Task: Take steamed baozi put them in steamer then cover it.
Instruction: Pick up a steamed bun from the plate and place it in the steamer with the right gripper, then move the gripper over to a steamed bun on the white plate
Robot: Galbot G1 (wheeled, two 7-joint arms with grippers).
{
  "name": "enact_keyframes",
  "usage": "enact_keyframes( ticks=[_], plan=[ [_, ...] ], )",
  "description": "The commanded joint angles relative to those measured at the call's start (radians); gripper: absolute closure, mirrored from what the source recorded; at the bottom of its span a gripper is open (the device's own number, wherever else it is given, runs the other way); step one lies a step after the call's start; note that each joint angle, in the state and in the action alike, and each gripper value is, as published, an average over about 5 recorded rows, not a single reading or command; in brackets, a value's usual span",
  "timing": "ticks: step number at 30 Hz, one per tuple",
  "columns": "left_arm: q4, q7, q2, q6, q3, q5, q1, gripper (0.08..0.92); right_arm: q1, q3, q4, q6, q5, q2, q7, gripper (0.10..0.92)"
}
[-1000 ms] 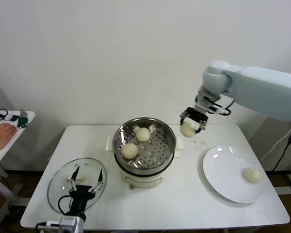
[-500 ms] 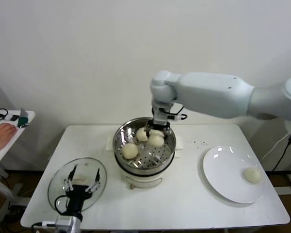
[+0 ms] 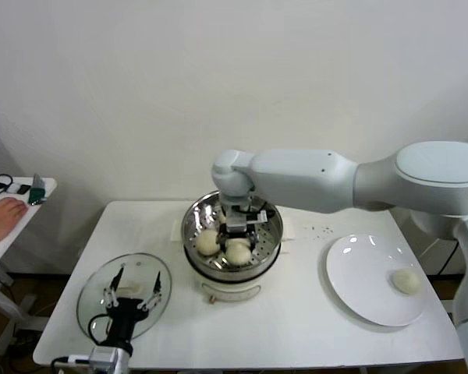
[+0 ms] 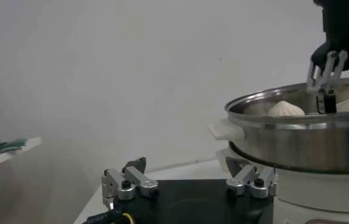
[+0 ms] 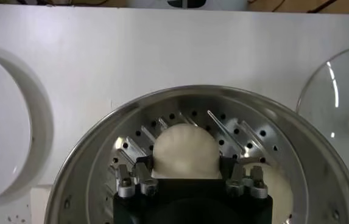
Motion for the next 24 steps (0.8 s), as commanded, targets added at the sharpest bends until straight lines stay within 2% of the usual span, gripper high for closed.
enact_keyframes(
  ticks=[1,5,13,20,24],
  plan=[
    [0.003,0.000,-0.001,0.001,0.000,0.001,-0.001,0.177,-0.029,-0.004,0.004,0.000,-0.004,0.023,-0.012,0.293],
    [0.003,-0.001,-0.003,0.002,0.000,0.000,-0.003,0.177,-0.026,0.013,-0.014,0.003,-0.008,0.026,-0.018,0.220],
    [0.008,-0.003,-0.012,0.002,0.007,0.003,-0.007,0.177,0.076,0.049,-0.029,0.021,0.029,-0.024,-0.033,0.203],
    [0.010,-0.002,-0.012,-0.001,0.016,0.009,-0.006,0.177,0.187,0.031,-0.024,-0.044,0.137,-0.192,-0.022,0.203],
    [0.012,0.000,-0.006,-0.005,0.015,0.006,-0.004,0.177,0.254,-0.068,-0.024,-0.156,0.261,-0.326,0.082,0.203]
  ],
)
